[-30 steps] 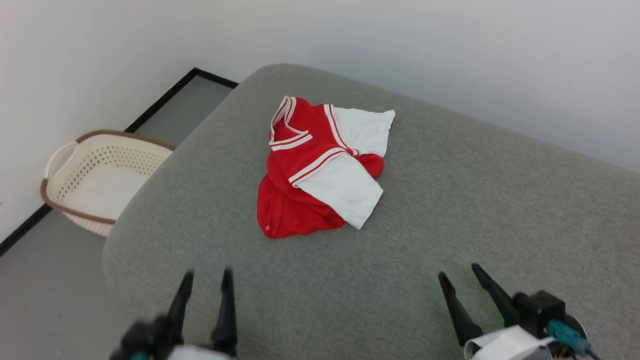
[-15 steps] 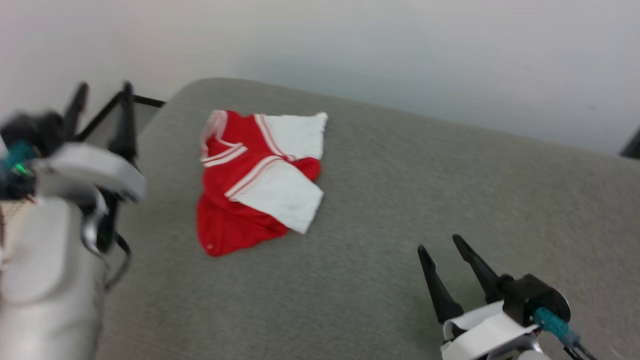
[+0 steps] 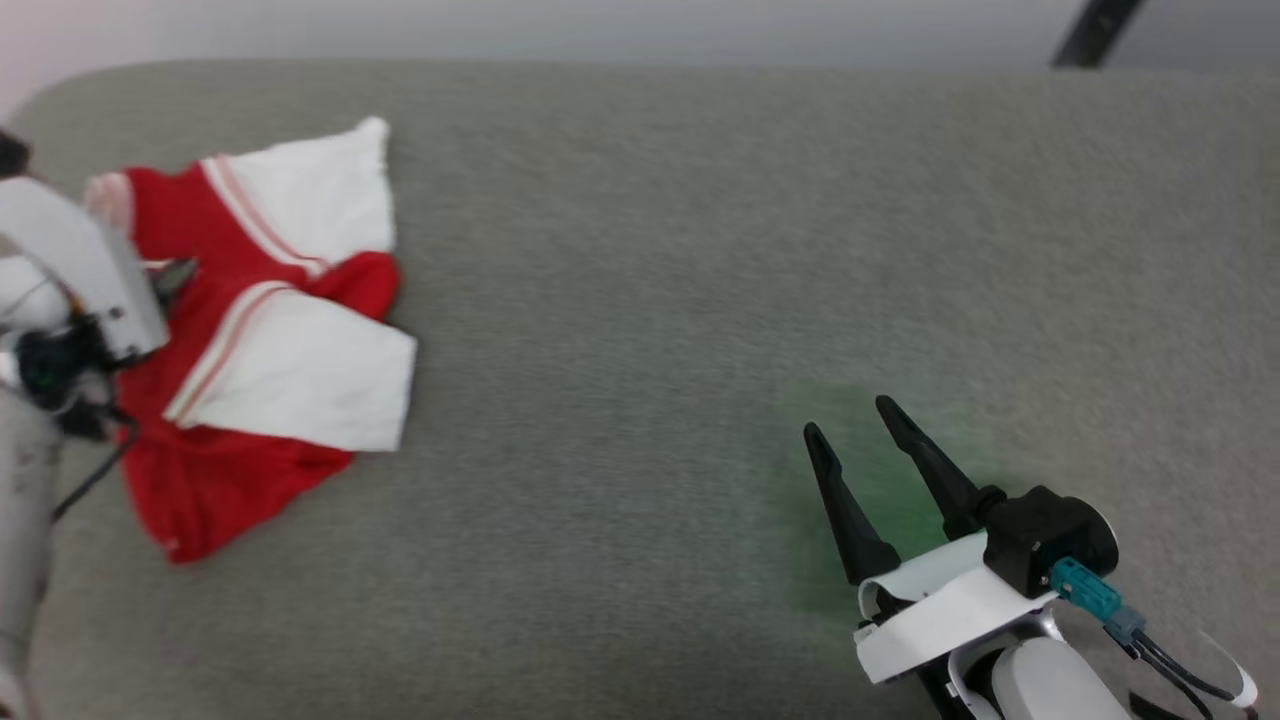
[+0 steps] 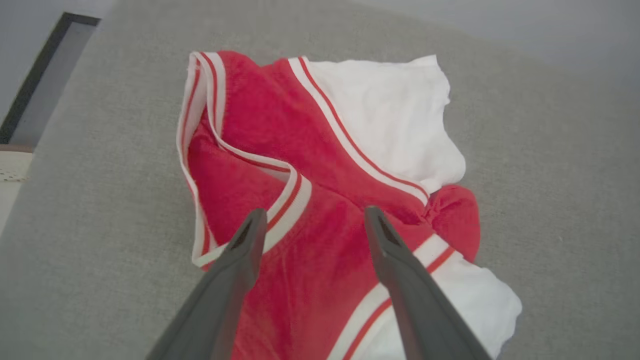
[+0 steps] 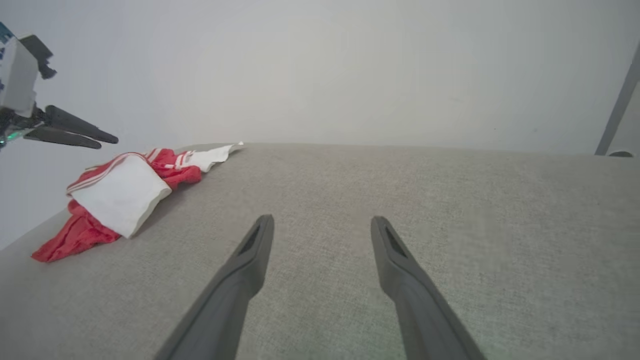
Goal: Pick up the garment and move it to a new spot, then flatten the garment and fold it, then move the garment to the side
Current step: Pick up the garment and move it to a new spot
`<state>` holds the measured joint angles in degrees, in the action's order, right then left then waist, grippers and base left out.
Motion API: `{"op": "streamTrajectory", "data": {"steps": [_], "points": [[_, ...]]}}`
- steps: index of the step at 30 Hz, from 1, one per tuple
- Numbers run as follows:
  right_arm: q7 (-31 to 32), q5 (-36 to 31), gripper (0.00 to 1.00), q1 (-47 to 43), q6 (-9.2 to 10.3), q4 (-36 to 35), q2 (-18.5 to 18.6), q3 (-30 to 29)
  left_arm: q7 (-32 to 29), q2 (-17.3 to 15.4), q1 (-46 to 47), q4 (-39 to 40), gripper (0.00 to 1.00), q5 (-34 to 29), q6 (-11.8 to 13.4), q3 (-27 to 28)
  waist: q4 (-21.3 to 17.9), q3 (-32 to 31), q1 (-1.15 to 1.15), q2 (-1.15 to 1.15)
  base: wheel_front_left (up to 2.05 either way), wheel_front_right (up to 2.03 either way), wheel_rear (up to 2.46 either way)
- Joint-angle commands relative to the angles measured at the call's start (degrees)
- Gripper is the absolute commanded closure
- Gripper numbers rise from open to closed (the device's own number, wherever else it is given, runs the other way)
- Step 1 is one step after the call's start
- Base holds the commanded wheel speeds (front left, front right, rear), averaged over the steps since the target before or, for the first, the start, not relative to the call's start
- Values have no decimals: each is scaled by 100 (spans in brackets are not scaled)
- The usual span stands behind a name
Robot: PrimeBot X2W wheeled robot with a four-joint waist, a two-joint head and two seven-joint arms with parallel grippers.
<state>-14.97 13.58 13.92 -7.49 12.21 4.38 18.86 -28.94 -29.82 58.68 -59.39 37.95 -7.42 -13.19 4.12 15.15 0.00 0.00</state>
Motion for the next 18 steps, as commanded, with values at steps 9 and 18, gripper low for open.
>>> {"op": "streamTrajectory", "data": {"steps": [9,18], "points": [[-30,-121,0,227,0,-281,33,84,-824,-91,-44,-635,0,540,-12,-32,-831,974,0,0,0,0,0],[-31,-208,0,66,0,-459,50,52,-1187,501,-446,-1001,0,995,-36,-70,-906,958,0,0,0,0,0]]}}
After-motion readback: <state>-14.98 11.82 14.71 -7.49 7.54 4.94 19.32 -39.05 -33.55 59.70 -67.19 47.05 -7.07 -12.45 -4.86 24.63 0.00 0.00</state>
